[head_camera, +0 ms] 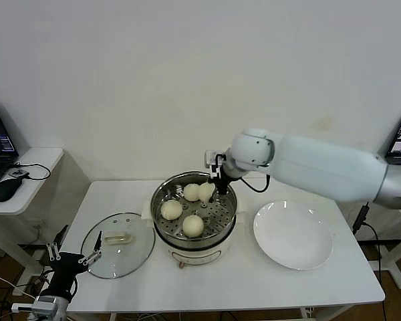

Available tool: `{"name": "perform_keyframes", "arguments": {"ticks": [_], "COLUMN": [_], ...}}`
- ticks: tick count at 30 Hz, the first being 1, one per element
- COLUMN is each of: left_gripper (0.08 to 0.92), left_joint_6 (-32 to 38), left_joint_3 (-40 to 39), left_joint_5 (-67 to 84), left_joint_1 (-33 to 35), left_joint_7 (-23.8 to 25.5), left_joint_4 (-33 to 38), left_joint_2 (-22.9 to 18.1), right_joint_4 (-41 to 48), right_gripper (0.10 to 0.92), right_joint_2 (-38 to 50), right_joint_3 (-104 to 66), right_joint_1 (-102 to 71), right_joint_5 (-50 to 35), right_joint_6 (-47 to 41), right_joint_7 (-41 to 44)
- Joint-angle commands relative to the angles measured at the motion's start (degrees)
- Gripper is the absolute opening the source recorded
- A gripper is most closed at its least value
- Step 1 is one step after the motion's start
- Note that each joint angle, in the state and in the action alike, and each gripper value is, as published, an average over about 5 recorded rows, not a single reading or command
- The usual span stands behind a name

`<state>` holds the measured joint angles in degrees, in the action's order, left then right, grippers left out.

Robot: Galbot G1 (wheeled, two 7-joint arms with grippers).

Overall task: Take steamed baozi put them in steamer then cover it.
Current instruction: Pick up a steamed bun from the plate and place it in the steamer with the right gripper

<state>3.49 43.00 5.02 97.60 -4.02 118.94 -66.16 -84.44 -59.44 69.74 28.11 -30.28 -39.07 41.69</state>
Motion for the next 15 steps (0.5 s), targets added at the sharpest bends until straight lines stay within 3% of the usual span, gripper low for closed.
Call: {"name": "perform_keyframes", "arguments": {"ticks": [1,15], "left_gripper": [0.823,0.823], "left_joint_6": [0.07,0.18], "left_joint_3": [0.02,0.12], "left_joint_5": [0.05,0.23], "left_joint_1": [-0.03,-0.06], "left_joint_7": [-0.02,-0.04], "left_joint_4": [-0.25,-0.3], "left_joint_2": [0.09,0.04], "right_joint_4": [1.64,2.87], "right_gripper": [0.577,0.577], "right_joint_2": [-3.2,-1.48], "right_joint_3": [1.35,0.22], "right_joint_1": [-3.48,-5.83], "right_joint_5": [1.19,6.12], "right_joint_6": [-2.54,-2.46], "right_joint_7": [-1.67,-1.06]}}
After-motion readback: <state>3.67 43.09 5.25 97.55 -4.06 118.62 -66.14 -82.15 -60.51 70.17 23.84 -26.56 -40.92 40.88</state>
